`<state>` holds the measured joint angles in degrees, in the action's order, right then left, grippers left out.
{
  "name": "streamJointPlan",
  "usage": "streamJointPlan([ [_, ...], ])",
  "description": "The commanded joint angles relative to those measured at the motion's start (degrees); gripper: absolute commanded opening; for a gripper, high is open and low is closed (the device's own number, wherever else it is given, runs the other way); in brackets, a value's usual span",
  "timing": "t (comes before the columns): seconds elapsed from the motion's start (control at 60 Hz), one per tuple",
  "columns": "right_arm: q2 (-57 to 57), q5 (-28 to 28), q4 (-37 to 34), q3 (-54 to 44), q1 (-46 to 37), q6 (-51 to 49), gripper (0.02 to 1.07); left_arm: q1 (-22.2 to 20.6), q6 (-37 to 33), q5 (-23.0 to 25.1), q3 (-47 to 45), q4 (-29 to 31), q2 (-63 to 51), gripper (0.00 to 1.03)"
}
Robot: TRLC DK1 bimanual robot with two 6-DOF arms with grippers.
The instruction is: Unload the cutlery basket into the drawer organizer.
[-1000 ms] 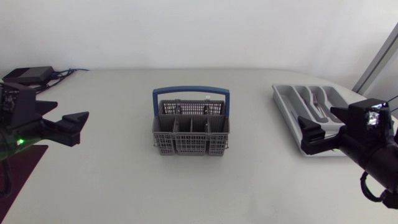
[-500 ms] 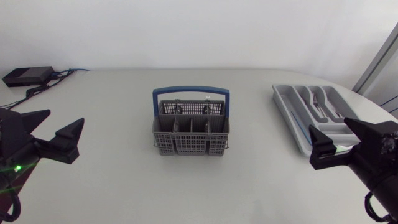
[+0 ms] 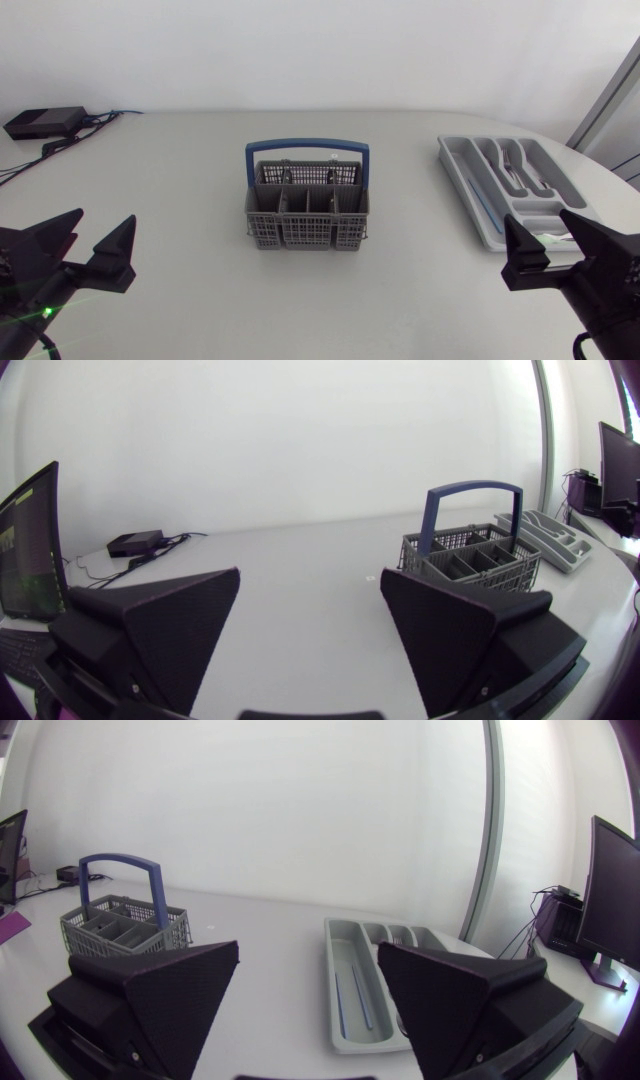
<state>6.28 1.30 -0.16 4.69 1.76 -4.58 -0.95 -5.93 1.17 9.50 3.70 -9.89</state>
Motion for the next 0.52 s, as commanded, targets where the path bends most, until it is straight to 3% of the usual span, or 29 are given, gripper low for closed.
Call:
streamJointPlan([
  [0.0, -2.7, -0.6, 0.2, -2.5, -0.8, 2.8, 1.02, 0.5, 2.7, -0.4, -3.1, -1.6, 2.7, 0.98],
  [0.25, -6.3, -1.3, 0.2, -4.7, -1.8, 4.6, 1.02, 1.0, 5.9, -1.2, -9.5, -3.7, 9.9, 0.98],
  [0.5, -6.3, -1.3, 0.2, -4.7, -1.8, 4.6, 1.02, 1.0, 5.9, -1.2, -9.5, -3.7, 9.9, 0.98],
])
